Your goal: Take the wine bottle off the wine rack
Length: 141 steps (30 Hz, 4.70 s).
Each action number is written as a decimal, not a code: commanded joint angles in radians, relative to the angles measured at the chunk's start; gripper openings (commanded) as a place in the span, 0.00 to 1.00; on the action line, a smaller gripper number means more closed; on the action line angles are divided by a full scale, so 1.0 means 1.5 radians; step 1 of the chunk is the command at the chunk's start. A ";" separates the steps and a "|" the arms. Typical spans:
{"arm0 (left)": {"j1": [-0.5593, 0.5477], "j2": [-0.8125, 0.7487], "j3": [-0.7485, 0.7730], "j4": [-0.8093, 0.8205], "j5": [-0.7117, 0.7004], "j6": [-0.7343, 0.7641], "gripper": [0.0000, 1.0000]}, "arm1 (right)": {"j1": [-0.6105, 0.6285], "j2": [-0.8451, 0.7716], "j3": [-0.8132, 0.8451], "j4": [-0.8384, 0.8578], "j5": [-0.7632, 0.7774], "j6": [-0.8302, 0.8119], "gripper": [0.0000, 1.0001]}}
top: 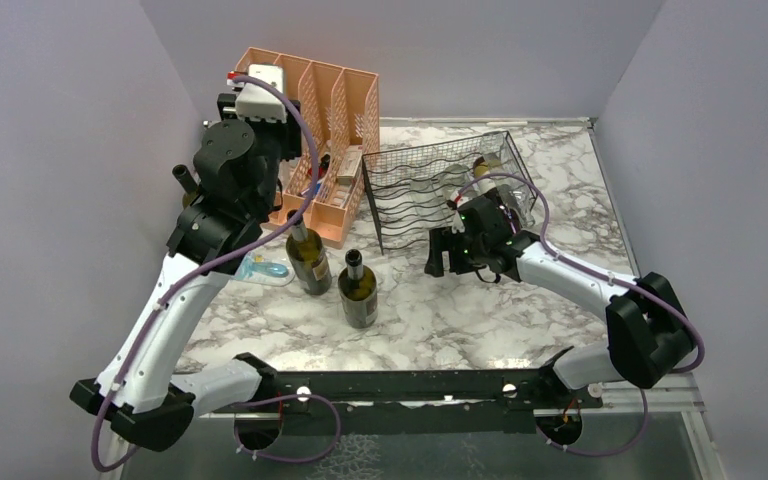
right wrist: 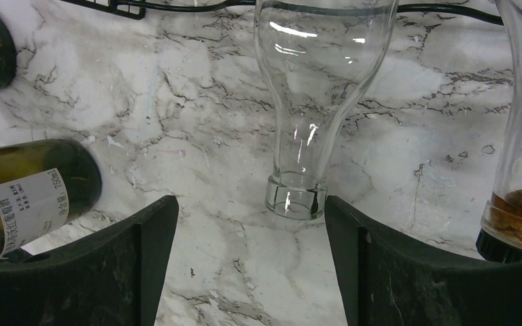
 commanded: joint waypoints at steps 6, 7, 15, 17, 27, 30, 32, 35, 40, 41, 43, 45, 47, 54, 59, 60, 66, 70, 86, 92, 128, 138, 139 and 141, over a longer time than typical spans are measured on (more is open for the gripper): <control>0.196 -0.087 -0.194 0.046 -0.049 -0.104 0.00 | -0.003 0.017 0.017 0.008 0.000 -0.021 0.82; 0.203 -0.103 -0.222 0.048 -0.071 -0.114 0.00 | -0.002 0.017 0.019 0.006 0.002 -0.022 0.81; 0.323 -0.231 -0.467 0.109 -0.150 -0.166 0.00 | -0.002 0.020 0.019 -0.015 0.028 -0.013 0.80; 0.356 -0.268 -0.526 0.150 -0.171 -0.166 0.00 | -0.002 0.021 0.019 -0.016 0.033 -0.013 0.80; 0.487 -0.298 -0.674 0.203 -0.233 -0.287 0.00 | -0.002 -0.002 0.004 0.021 0.051 -0.008 0.83; 0.499 -0.281 -0.702 0.275 -0.245 -0.255 0.00 | -0.002 0.008 -0.001 0.030 0.054 -0.006 0.84; 0.502 -0.262 -0.715 0.323 -0.245 -0.225 0.00 | -0.002 0.009 -0.004 0.038 0.046 -0.006 0.84; 0.507 -0.255 -0.741 0.360 -0.252 -0.224 0.00 | -0.002 0.006 -0.004 0.052 0.032 -0.014 0.84; 0.513 -0.222 -0.748 0.368 -0.257 -0.222 0.00 | -0.002 0.022 0.002 0.058 0.025 -0.024 0.85; 0.513 -0.216 -0.749 0.360 -0.262 -0.230 0.00 | -0.002 0.024 0.002 0.059 0.028 -0.023 0.85; 0.512 -0.210 -0.747 0.341 -0.275 -0.244 0.01 | -0.002 0.028 0.000 0.059 0.035 -0.019 0.86; 0.512 -0.213 -0.745 0.333 -0.272 -0.250 0.14 | -0.002 0.029 -0.001 0.057 0.041 -0.015 0.86; 0.513 -0.213 -0.742 0.303 -0.273 -0.277 0.29 | -0.002 0.029 -0.001 0.058 0.042 -0.016 0.87; 0.509 -0.235 -0.730 0.243 -0.257 -0.298 0.50 | -0.002 0.021 0.012 0.054 0.036 -0.040 0.87; 0.506 -0.268 -0.721 0.194 -0.220 -0.313 0.99 | -0.002 0.023 0.018 0.052 0.036 -0.033 0.88; 0.505 -0.278 -0.721 0.181 -0.216 -0.325 0.99 | -0.002 0.025 0.018 0.050 0.040 -0.031 0.89; 0.505 -0.314 -0.704 0.126 -0.181 -0.349 0.99 | -0.002 0.031 0.006 0.067 0.083 -0.016 0.89; 0.505 -0.336 -0.684 0.071 -0.170 -0.380 0.99 | -0.002 0.036 -0.009 0.106 0.111 -0.011 0.86; 0.451 -0.477 -0.600 -0.087 -0.065 -0.535 0.99 | 0.042 0.069 -0.102 0.327 0.212 0.014 0.41; 0.420 -0.496 -0.511 -0.127 -0.028 -0.565 0.99 | 0.042 0.000 -0.103 0.172 0.195 0.078 0.02; -0.249 0.069 -0.113 0.011 0.664 0.217 0.99 | 0.044 -0.198 0.439 -0.708 -0.088 0.041 0.01; -0.361 0.124 -0.198 0.024 0.559 0.412 0.99 | 0.044 -0.217 0.502 -0.734 -0.121 0.055 0.01; -0.367 0.131 -0.200 0.024 0.550 0.417 0.99 | 0.044 -0.221 0.500 -0.732 -0.129 0.056 0.01; -0.378 0.148 -0.204 0.028 0.529 0.423 0.97 | 0.044 -0.228 0.494 -0.728 -0.143 0.061 0.01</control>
